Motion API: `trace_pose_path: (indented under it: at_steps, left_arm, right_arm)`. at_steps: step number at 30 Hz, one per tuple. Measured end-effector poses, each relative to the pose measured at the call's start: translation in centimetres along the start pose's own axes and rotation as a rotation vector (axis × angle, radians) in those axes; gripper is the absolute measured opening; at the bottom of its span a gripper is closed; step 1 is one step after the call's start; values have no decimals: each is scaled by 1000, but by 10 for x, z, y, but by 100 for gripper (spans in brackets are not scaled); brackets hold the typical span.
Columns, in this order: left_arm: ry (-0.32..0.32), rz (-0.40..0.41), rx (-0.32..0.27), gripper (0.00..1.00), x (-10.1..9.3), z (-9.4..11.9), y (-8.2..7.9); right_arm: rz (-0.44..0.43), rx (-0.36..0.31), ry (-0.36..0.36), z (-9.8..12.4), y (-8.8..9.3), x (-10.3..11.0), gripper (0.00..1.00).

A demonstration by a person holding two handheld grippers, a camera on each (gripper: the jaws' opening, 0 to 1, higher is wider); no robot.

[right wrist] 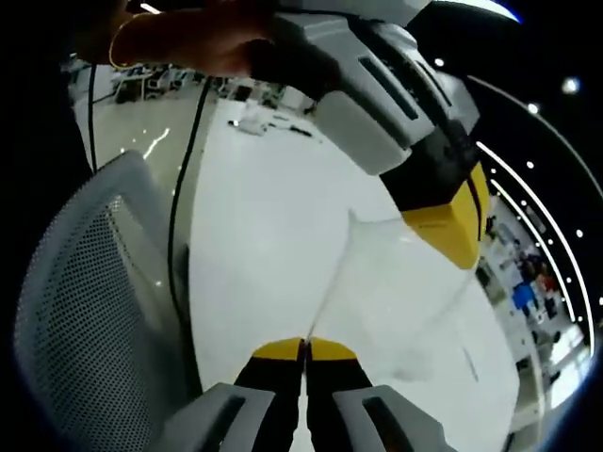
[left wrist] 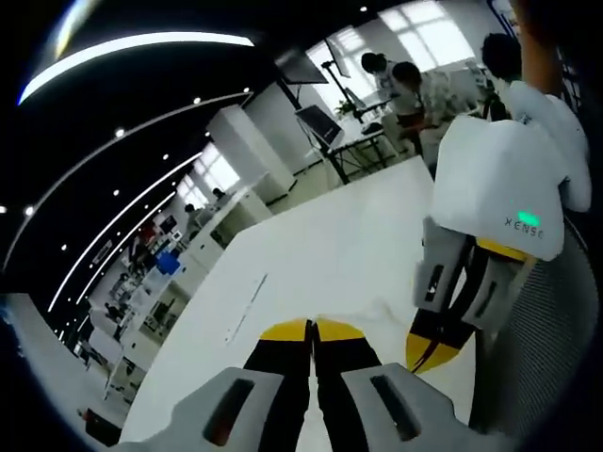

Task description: Open the resealable bag by pulling the two sides of the seal apart until the entire bag opening is separated and visibly accessible.

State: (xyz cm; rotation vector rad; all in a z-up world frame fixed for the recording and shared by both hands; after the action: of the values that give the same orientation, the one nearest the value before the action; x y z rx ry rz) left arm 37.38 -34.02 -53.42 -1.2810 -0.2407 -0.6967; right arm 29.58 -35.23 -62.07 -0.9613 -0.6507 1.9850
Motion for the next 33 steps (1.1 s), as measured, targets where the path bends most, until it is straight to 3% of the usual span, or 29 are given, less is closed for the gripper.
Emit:
trace_pose_path:
  at_steps: [3,6,9,23,27,33]
  left_arm:
    - [14,-14,23,0,-4,0,5]
    - [35,-23,34,0,-9,-1,11]
    - [74,-73,82,0,-17,-3,20]
    - [231,9,163,0,-69,-8,58]
    - [243,20,175,0,-75,-9,65]
    - [267,22,197,0,-80,-11,76]
  right_arm:
    - [-17,5,2,3,5,-1,0]
    - [-102,-24,4,5,7,0,0]
    - [-145,-33,-6,4,11,3,0]
    - [-338,-62,-90,10,16,26,1]
    - [-391,-101,-72,17,14,28,2]
    - [-462,-98,-34,30,20,31,6]
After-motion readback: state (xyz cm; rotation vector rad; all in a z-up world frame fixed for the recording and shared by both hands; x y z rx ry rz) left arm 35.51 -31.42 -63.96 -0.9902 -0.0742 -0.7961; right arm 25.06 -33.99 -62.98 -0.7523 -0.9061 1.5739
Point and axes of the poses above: the point that each gripper's makers call its tool centre point, and the gripper's own axes: z roughly backward along the fingers, x roughly to its left, y roughly out of its underside, the point moved 7 cm from there along z, roughly backward along the fingers, and after that the axes turned 7 degrees about -x, right-handed, at the moved point
